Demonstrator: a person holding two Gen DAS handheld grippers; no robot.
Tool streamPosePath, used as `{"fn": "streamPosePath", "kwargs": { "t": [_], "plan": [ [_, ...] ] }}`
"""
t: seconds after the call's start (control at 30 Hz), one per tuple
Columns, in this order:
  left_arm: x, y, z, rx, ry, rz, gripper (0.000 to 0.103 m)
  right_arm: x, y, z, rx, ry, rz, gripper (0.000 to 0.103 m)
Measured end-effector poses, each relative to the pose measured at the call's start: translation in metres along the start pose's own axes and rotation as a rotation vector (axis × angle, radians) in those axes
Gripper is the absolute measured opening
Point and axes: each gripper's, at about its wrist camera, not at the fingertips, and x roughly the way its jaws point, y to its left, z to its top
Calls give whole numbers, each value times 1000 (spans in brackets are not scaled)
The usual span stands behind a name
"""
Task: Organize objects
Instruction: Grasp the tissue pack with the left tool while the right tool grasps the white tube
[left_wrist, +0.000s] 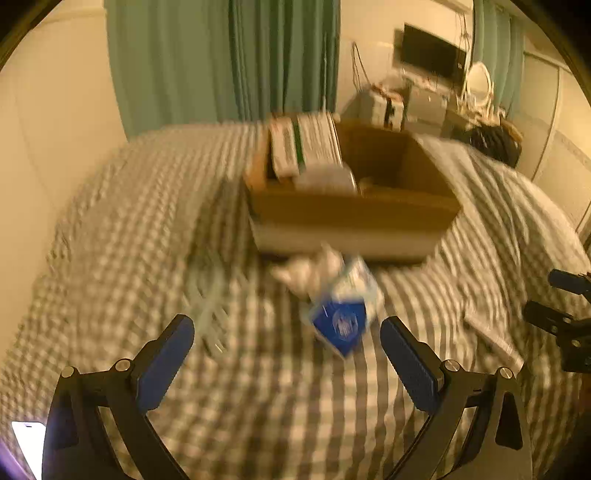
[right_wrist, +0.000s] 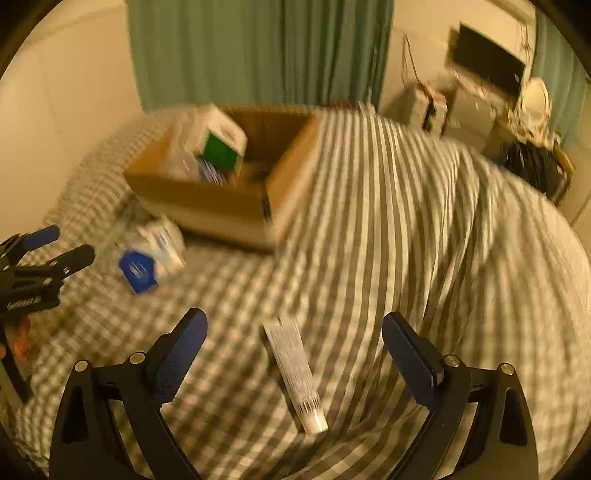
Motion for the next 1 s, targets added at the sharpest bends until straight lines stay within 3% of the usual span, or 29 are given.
{"fn": "streamPosePath", "kwargs": {
  "t": [0.03,0.2,0.27,0.3,0.4,0.6,0.8,1.0],
  "plan": [
    [7,-5,-5,16,20,-2,103,16,-1,-6,-4,56,-18,93],
    [30,-15,-22,41,72,14,103,69,-12,-29,42,252,11,64],
    [30,-16,-25,45,79,17,103,68,-11,-29,38,249,20,58],
    [30,-17,-26,47,81,15,103,67,-9,-29,30,243,29,46],
    [33,-18,-27,54,93,20,103,65,-4,-30,15,228,63,28],
    [38,-25,-16,65,80,7,103,41,1,-27,-3,121,91,26],
    [65,-42,7,137,67,45,103,39,0,-29,-5,113,100,26],
    [86,-47,10,150,60,18,102,39,2,-31,-13,120,106,26]
  ]
}}
